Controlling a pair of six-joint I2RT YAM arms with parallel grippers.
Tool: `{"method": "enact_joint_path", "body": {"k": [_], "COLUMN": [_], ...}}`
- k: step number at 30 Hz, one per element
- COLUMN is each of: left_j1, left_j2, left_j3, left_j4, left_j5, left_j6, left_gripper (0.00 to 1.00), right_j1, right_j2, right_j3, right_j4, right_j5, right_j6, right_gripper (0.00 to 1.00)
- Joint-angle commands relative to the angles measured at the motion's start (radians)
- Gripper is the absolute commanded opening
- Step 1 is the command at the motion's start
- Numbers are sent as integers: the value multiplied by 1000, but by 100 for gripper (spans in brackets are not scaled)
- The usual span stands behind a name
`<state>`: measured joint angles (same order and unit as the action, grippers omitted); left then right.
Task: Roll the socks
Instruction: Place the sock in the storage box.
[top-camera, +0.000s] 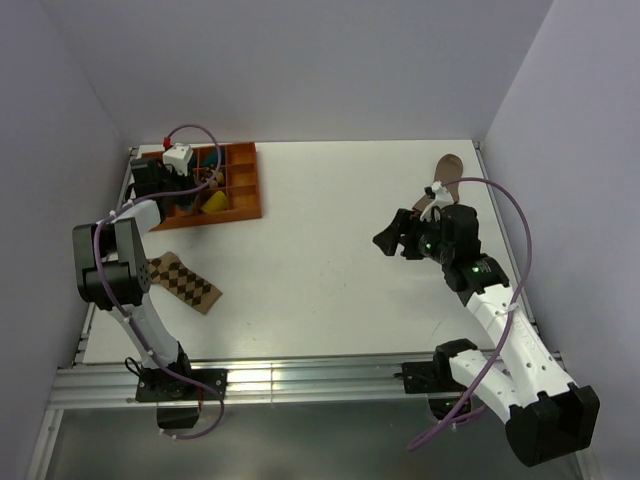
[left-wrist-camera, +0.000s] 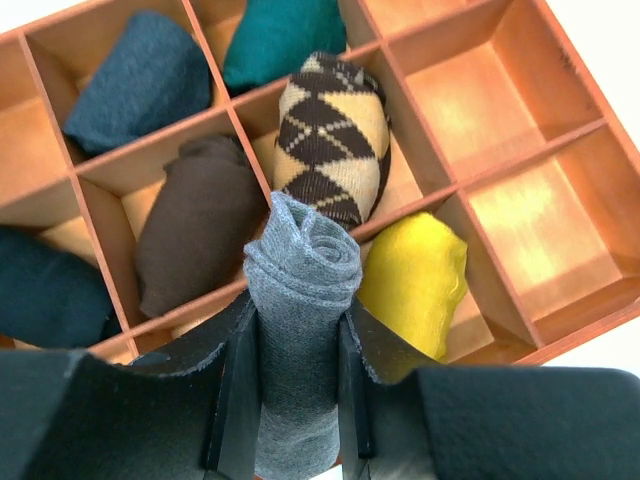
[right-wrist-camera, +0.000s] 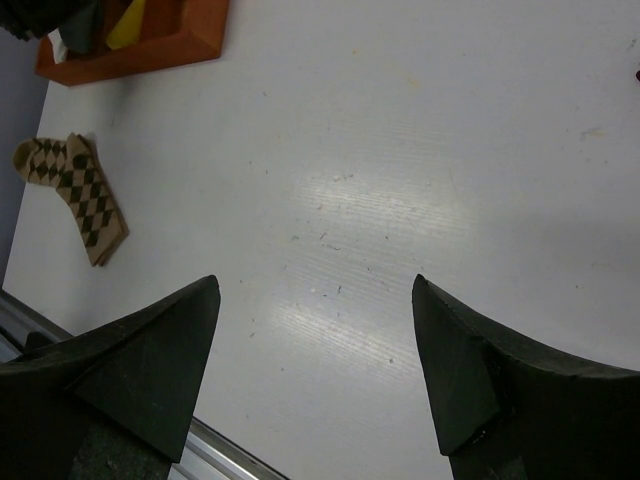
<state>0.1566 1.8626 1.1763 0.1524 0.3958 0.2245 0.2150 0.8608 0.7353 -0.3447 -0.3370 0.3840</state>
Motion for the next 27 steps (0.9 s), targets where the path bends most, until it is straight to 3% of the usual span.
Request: {"method": "enact_joint_path", "body": {"k": [1,27], "left_j1": [14,54], "left_j2": [-13,142], "left_j3": [-6,149], "left_j4": [33,-316], "left_j5": [41,22], "left_j6": [24,326], "left_gripper": [0,0], "right_j1": [-6,-6], "right_j2": [7,73], "right_j3": [55,95], "right_j4": [50,21], "right_j5": [-2,-16], "right_j6": [-16,-33], "right_gripper": [84,80]}}
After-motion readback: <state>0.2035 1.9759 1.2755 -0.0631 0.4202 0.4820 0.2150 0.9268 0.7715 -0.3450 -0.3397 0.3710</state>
